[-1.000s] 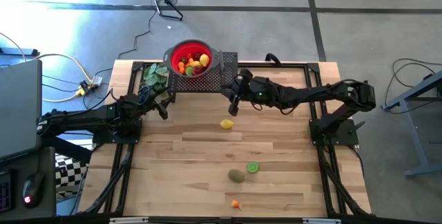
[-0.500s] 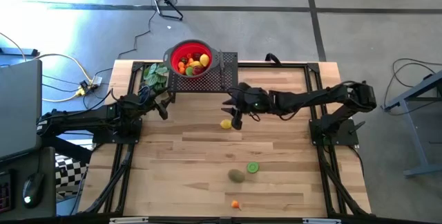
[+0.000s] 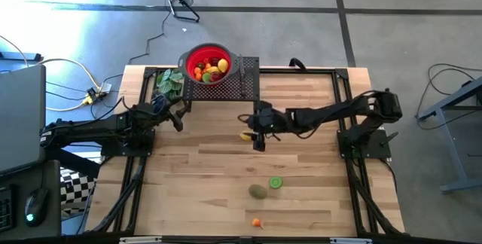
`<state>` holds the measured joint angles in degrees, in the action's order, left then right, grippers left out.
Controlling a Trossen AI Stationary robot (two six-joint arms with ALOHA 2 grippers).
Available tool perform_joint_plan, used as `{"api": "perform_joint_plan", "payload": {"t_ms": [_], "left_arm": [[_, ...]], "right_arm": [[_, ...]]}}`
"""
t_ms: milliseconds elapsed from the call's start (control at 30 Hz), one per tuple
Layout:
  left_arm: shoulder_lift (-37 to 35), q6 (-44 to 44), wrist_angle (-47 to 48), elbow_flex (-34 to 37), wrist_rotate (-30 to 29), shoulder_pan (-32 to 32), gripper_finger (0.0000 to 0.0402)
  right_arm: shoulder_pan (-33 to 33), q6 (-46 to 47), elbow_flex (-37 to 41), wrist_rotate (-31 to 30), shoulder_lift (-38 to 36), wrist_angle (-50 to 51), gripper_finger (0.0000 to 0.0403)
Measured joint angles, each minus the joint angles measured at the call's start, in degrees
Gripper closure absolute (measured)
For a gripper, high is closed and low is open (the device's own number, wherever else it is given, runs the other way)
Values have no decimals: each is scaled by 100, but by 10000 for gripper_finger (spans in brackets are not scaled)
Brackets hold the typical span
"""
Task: Pick & Place Fruit
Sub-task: Put the yellow lemon into the red strainer bowl on the shelf
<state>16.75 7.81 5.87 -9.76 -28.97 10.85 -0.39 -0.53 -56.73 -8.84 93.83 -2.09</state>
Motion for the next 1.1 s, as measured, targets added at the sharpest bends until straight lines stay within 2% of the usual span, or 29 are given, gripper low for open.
{"api": "perform_joint_plan", "payload": {"t_ms": [167, 300, 633, 833, 1100], "left_arm": [[0, 20, 203, 0, 0, 0, 174], [0, 22, 198, 0, 0, 0, 174], [-1, 30, 353, -1, 2, 0, 174], [-1, 150, 518, -2, 15, -3, 174], [0, 166, 511, -2, 13, -2, 174]], "right_arm": [[140, 460, 0, 73, 111, 44, 113], [198, 741, 0, 126, 165, 319, 90], [228, 791, 2, 127, 905, 329, 101], [221, 801, 0, -165, 1067, 98, 100], [111, 786, 0, -169, 1280, -94, 99]]}}
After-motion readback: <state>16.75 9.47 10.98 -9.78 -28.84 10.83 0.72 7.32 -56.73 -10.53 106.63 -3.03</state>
